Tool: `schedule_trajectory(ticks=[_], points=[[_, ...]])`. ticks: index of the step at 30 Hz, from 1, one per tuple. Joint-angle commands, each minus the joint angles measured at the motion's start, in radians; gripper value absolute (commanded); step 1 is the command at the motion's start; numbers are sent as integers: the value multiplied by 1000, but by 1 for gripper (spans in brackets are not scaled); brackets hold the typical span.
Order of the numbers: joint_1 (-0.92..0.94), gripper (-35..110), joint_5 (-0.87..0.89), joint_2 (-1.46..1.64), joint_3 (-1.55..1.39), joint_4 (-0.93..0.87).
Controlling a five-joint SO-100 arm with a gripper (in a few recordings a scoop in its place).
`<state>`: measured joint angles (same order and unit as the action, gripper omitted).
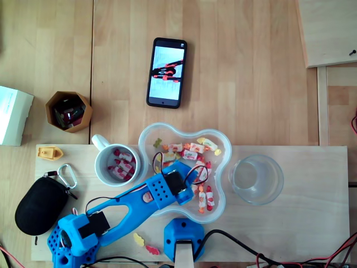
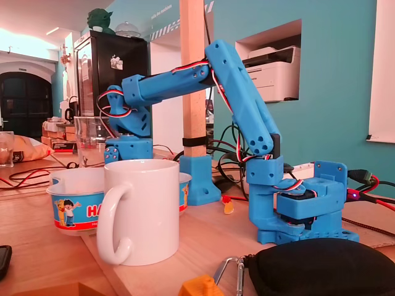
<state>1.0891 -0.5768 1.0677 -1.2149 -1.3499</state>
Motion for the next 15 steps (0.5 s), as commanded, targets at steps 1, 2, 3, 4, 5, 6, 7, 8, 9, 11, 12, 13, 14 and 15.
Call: schedule_trajectory(ticks=[1, 2, 3, 4, 5, 6, 7, 8, 9, 11, 12, 13, 14, 15], points=[[14, 17, -12, 8, 17, -9], [14, 17, -12, -2, 18, -9], [14, 17, -12, -5, 18, -9], [14, 16, -12, -6, 18, -9], [14, 16, -12, -8, 18, -9], [14, 16, -12, -9, 18, -9], [14, 16, -12, -9, 18, -9], [14, 16, -12, -11, 18, -9], [14, 16, -12, -11, 18, -9], [14, 16, -12, -12, 18, -9], [14, 16, -12, -12, 18, -9], [14, 16, -14, -12, 20, -9], [14, 16, -14, -12, 20, -9], [14, 16, -15, -12, 20, -9]])
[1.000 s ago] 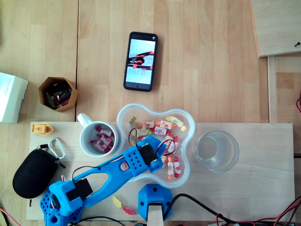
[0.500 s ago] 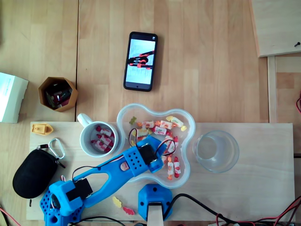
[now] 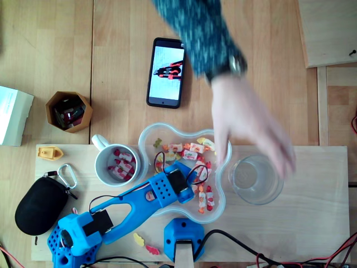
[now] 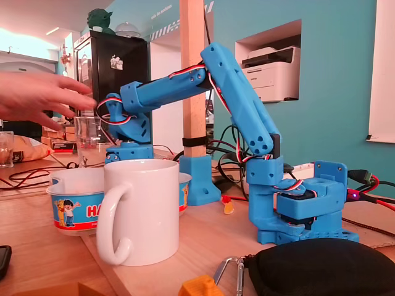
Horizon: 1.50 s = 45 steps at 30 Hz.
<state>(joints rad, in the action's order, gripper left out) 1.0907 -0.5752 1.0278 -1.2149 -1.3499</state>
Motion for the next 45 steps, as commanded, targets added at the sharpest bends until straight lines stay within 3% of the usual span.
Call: schedule_trajectory(ticks=[1, 23, 34, 45], points=[[12, 16, -18, 28, 20, -9], [12, 15, -23, 18, 21, -14], [12, -4, -25, 17, 20, -8], [12, -3, -18, 17, 25, -9]])
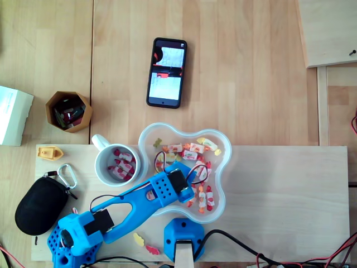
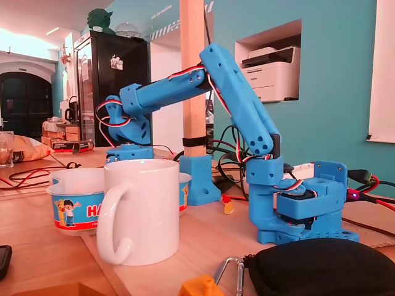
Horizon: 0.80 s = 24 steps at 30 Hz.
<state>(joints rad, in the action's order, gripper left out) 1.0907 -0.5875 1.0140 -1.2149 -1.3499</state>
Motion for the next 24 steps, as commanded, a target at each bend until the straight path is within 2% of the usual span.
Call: schedule_trajectory(ticks=[1, 16, 24], points=[[12, -3, -5, 31, 31, -14], [11, -3, 3, 86, 77, -26], [-57, -3, 17, 221, 264, -150]])
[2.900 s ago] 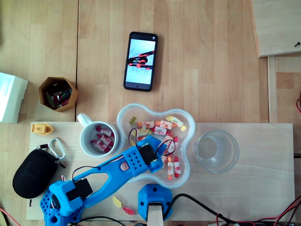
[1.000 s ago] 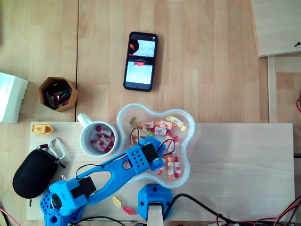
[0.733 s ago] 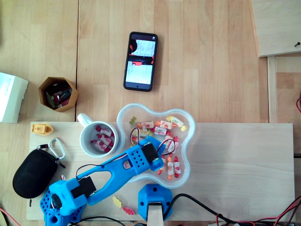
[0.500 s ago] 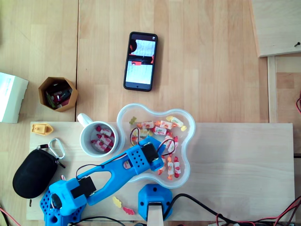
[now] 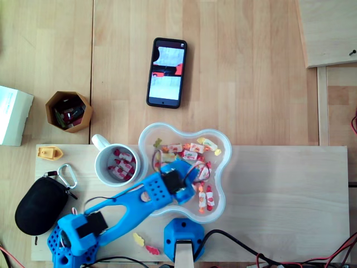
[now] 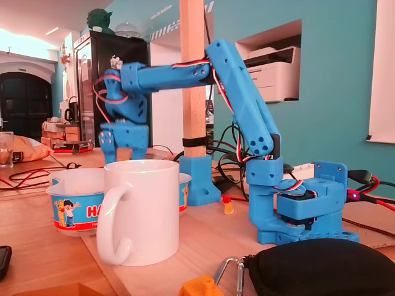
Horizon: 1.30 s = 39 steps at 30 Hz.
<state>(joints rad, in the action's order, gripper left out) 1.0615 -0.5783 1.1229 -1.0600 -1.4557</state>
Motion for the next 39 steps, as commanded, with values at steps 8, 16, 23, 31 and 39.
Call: schedule_trajectory(ticks=[8, 16, 23, 31, 39], points=[[-141, -3, 221, 114, 333, -63], [-305, -3, 350, 114, 374, -69], [-457, -3, 431, 112, 364, -74], [-657, -3, 488, 114, 367, -74], [-879, -3, 577, 112, 365, -58]])
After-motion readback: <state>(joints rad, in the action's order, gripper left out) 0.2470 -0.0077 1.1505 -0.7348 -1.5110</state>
